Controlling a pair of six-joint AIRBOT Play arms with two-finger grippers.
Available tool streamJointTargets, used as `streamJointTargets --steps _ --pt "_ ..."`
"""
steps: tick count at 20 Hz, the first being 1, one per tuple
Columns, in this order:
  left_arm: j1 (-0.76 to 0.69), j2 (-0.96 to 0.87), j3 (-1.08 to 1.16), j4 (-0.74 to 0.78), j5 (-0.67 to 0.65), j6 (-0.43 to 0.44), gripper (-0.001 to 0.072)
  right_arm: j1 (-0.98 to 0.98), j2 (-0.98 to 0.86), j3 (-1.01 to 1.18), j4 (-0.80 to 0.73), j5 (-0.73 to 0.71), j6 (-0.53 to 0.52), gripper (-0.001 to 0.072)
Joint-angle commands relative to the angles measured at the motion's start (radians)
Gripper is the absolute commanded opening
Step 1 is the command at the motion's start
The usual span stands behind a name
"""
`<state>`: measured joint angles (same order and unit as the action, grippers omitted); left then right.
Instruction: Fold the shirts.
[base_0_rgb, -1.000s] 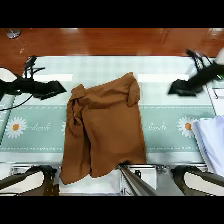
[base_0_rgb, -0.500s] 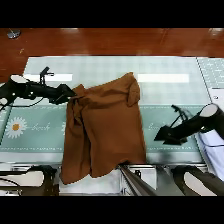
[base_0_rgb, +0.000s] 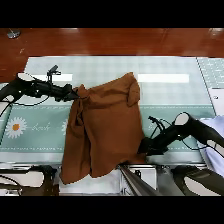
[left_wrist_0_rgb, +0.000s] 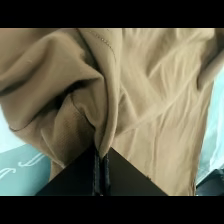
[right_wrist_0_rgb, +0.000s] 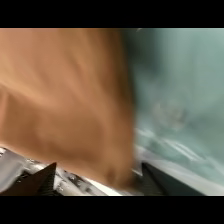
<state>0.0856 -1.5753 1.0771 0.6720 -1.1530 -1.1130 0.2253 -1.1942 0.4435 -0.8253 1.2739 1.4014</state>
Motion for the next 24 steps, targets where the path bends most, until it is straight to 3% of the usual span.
streamJointTargets --steps 1,2,3,8,12,15,20,24 --pt "-0.002 -0.001 0.002 -0.002 -0.019 0.005 0.0027 0.087 -0.063 0.033 0.08 -0.087 -0.018 0.0382" --pt "-0.002 -0.001 0.002 -0.002 -0.023 0.006 0.0027 0.095 -0.064 0.049 0.095 -0.101 -0.042 0.0143" --pt "0.0 0.0 0.002 0.0 -0.027 0.006 0.0027 0.094 -0.064 0.072 0.114 -0.099 -0.076 0.0024" --pt "0.072 0.069 0.002 0.002 -0.03 0.006 0.0027 -0.071 -0.063 0.328 -0.035 -0.033 -0.047 0.0023" --pt "0.134 0.221 -0.031 0.006 -0.037 0.092 0.0027 -0.301 -0.064 0.61 -0.124 -0.024 0.001 0.0023" --pt "0.141 0.373 -0.184 0.007 -0.031 0.116 0.0027 -0.396 -0.101 0.792 -0.127 -0.028 -0.004 0.0022" --pt "0.019 0.658 -0.583 -0.093 -0.006 0.117 0.0027 -0.416 -0.229 0.975 -0.122 -0.102 0.003 0.0022" --pt "-0.176 0.7 -0.777 -0.107 0.111 0.064 0.0028 -0.395 -0.344 0.978 -0.114 -0.082 0.043 0.0037"
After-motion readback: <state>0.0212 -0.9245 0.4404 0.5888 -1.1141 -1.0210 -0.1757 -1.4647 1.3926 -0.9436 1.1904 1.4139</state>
